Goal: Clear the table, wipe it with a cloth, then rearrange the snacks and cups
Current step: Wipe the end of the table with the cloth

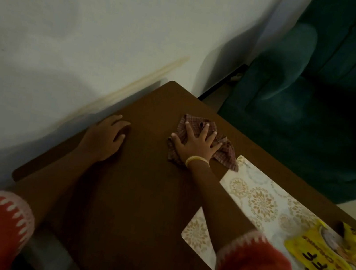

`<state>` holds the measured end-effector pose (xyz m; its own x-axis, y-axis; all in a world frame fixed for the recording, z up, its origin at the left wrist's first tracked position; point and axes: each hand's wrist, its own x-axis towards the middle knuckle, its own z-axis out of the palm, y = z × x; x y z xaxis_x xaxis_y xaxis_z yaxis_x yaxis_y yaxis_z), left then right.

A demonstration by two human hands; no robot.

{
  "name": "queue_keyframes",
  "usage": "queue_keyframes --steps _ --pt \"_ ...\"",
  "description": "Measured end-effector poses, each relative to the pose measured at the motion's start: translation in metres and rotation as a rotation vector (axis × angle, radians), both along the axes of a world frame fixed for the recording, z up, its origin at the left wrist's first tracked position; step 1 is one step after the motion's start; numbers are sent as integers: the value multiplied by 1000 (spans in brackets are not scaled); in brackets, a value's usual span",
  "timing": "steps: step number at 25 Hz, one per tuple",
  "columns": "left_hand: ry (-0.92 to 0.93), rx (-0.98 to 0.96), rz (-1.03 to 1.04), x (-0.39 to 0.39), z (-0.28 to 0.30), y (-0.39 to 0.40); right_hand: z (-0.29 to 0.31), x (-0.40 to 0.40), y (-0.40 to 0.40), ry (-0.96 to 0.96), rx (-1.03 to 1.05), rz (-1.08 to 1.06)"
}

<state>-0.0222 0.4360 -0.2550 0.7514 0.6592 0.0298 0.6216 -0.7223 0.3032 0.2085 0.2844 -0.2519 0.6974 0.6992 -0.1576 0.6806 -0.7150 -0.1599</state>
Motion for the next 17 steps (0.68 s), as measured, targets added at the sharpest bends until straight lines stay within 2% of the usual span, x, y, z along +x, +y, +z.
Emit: queue_keyframes --steps 3,5,6,10,13,15,17 --pt "100 -118 20 -36 -14 18 6 26 55 30 -24 -67" --pt "72 -204 39 -47 -19 23 10 19 78 30 -25 -75" --pt "54 -236 55 -50 -19 26 10 2 83 23 -17 -2" --pt "-84 -305 163 -50 -13 24 -6 -119 54 -42 69 598" --pt "-147 -353 209 -51 -8 21 -11 -136 42 -63 86 793" --pt "-144 -325 198 -53 -8 21 -9 -95 69 -99 108 763" --pt "-132 -282 162 -54 -12 22 -5 -33 106 -109 84 577"
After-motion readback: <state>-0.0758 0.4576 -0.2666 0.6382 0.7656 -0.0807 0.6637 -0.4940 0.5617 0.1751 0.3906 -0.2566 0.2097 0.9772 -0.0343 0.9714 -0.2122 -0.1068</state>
